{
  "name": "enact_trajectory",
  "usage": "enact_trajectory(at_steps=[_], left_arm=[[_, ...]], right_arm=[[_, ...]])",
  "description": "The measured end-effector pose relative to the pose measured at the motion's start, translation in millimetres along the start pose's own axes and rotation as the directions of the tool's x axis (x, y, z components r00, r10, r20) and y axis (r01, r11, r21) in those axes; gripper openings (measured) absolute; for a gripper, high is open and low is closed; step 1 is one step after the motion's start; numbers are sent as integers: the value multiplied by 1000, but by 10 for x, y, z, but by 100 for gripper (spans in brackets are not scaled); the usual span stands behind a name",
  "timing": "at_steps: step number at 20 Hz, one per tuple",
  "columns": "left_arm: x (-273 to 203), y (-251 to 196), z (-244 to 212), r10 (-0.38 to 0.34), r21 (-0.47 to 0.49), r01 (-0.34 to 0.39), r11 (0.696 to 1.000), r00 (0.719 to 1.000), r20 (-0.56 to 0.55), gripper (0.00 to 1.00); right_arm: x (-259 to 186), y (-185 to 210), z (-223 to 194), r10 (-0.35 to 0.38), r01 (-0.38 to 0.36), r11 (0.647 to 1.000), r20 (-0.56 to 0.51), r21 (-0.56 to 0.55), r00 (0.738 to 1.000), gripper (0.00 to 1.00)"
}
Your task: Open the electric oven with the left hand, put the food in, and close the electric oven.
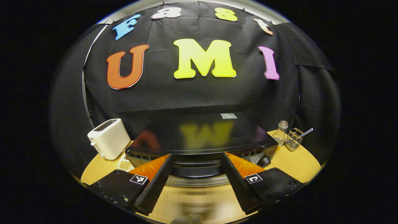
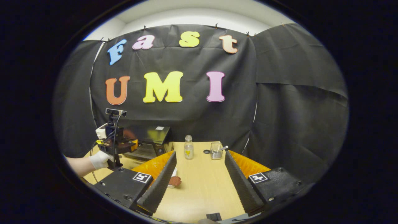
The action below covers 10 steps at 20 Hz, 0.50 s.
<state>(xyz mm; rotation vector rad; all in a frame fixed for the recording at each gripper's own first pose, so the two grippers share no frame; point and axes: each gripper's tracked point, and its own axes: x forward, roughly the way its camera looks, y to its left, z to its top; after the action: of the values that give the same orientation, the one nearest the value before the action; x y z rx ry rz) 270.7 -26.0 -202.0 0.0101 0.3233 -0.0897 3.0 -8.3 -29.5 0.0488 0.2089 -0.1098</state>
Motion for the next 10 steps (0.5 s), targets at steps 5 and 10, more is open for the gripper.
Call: enact_trajectory(at_steps=[5,10], left_arm=[[-420,-33,-396,-15,1,15,1000,1000,-12,97],[-699,-52,-964,-21,-10,21,1000,998,-65,97]], right_arm=[[-53,151,-150,54,-54,998,-12,-11,998,99],[-62,263,-304,89,-91,996,-49,-23,995,99]])
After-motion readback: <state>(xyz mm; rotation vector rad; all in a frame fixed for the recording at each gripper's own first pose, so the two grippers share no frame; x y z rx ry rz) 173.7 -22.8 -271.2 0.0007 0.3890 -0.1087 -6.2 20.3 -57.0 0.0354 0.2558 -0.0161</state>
